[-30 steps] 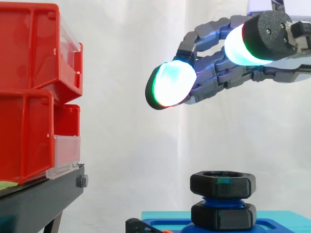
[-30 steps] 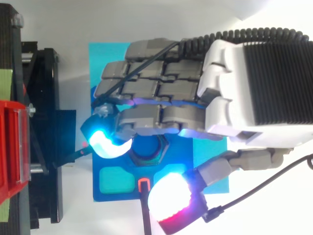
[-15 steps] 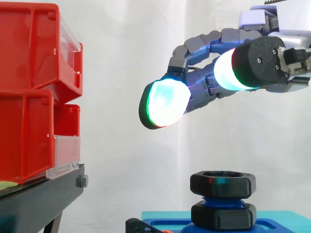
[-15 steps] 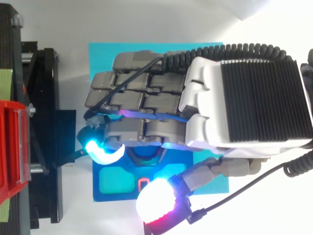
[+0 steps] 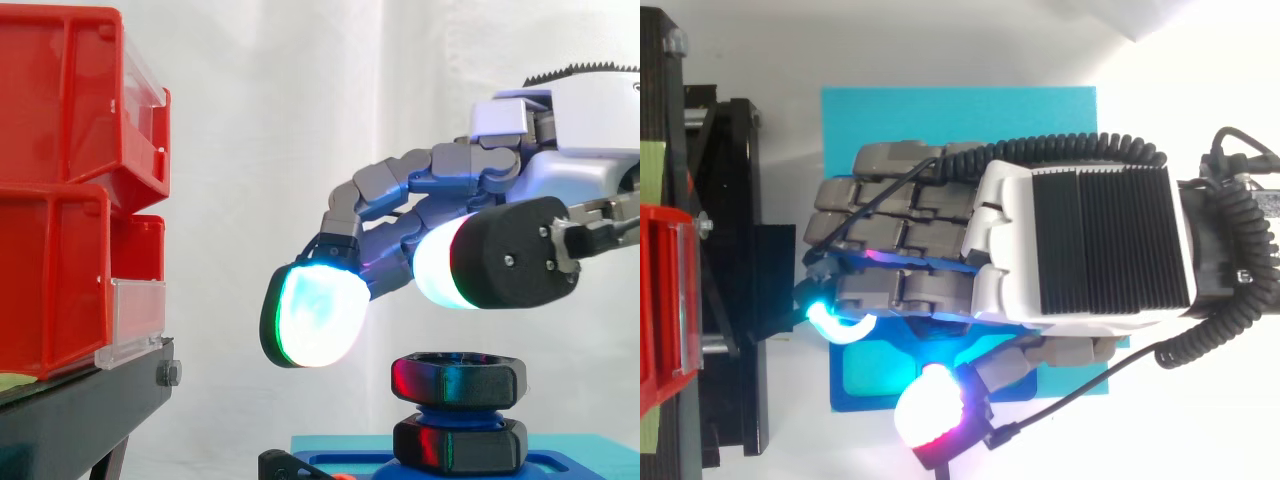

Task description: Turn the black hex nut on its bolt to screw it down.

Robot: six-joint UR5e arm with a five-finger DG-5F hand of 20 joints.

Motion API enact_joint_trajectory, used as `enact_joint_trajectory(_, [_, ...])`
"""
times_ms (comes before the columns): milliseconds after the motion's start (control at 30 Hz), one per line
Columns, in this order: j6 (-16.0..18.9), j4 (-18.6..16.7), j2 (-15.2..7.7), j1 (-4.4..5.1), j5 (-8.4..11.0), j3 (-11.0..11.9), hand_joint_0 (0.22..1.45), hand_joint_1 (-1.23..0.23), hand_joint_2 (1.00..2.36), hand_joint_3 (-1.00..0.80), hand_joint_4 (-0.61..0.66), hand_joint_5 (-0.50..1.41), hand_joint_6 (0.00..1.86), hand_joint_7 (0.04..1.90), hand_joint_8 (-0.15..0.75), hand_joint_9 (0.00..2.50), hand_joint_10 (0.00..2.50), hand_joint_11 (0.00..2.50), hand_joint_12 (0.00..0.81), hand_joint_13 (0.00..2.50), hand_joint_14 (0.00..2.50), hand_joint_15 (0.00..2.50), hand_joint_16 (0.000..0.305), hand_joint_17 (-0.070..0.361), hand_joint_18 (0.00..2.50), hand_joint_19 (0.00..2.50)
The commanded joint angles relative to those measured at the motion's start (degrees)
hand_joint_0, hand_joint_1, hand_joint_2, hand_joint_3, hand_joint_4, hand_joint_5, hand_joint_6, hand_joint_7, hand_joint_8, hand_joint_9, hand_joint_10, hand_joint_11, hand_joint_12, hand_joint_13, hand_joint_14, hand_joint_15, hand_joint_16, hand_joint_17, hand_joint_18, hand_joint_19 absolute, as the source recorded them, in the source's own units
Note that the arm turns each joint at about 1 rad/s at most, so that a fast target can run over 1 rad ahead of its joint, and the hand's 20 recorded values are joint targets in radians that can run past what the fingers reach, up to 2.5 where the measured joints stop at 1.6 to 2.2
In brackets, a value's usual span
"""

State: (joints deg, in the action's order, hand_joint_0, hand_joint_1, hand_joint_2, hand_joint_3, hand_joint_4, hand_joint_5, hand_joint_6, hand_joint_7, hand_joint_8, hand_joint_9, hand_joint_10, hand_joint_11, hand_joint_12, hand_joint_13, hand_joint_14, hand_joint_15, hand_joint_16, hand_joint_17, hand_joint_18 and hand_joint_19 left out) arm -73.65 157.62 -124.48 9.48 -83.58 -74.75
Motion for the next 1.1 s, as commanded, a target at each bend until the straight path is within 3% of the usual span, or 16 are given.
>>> enact_joint_trajectory(0, [-0.09,0.23,-0.24,0.02,-0.01,1.1,0.5,-0.39,1.0,-0.5,0.24,-0.15,0.5,0.95,0.266,0.42,0.0,0.08,0.347,0.39,0.0,0.01,0.052,0.116,0.32,0.13])
enact_joint_trajectory(600, [-3.61,3.39,-0.33,0.02,-0.1,1.1,0.51,-0.38,1.0,-0.5,0.25,-0.13,0.5,1.03,0.267,0.43,0.0,0.09,0.345,0.4,0.0,0.01,0.051,0.115,0.32,0.13])
enact_joint_trajectory(1067, [-4.93,3.48,-0.42,0.37,-1.06,1.1,0.51,-0.38,1.0,-0.5,0.26,-0.13,0.5,1.05,0.267,0.42,0.0,0.09,0.346,0.4,0.0,0.02,0.051,0.115,0.32,0.13])
